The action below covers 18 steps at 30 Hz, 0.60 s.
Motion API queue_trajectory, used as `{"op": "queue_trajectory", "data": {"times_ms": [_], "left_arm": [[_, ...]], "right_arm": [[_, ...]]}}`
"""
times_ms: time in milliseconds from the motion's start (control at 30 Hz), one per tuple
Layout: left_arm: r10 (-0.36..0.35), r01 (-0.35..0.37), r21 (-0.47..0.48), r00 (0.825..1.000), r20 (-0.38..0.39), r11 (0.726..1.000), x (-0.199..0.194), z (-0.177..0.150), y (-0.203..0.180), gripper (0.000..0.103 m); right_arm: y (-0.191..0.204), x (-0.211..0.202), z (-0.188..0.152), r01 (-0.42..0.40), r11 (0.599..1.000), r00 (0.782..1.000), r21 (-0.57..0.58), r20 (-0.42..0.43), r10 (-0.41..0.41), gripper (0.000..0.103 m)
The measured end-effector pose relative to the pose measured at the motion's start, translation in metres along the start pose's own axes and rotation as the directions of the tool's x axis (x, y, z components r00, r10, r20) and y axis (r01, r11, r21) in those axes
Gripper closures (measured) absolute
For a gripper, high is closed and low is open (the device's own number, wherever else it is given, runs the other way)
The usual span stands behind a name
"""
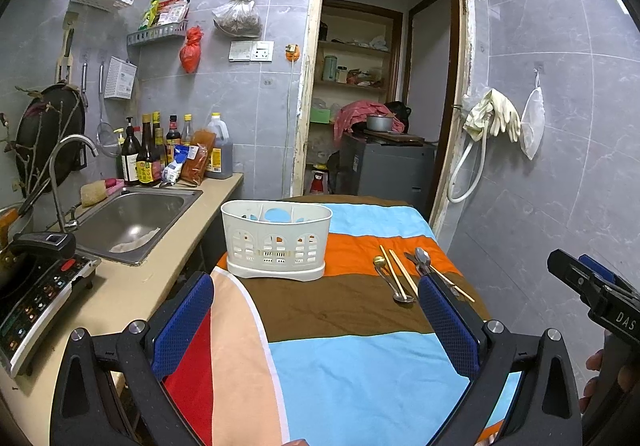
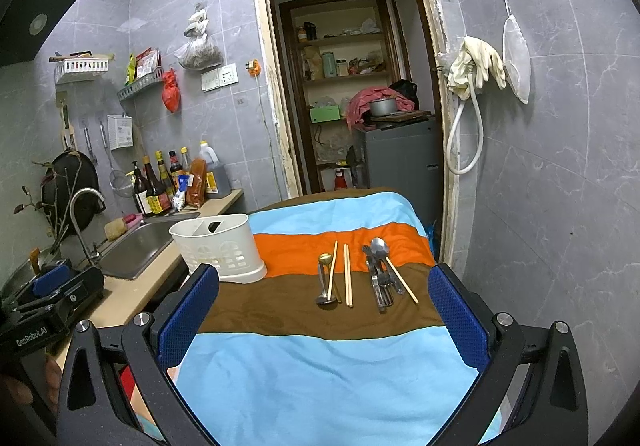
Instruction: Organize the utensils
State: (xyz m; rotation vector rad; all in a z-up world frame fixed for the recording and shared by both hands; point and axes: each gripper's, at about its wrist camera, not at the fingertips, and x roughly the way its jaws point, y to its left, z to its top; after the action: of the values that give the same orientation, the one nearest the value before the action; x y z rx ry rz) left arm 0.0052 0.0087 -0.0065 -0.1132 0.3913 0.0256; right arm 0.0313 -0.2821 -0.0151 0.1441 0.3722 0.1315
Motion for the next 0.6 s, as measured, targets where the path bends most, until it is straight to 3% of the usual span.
{"op": "queue_trajectory", "data": {"times_ms": [600], "left_arm": [[-0.004,0.004,-0.001,1.000,-0.007,1.000,0.0009,-0.0091,-0.0100,0.000]], "right_arm": [[-0.0039,-0.0018,0.0062,-0.001,1.000,1.000,0.027,-0.008,0.002,0.001]]}}
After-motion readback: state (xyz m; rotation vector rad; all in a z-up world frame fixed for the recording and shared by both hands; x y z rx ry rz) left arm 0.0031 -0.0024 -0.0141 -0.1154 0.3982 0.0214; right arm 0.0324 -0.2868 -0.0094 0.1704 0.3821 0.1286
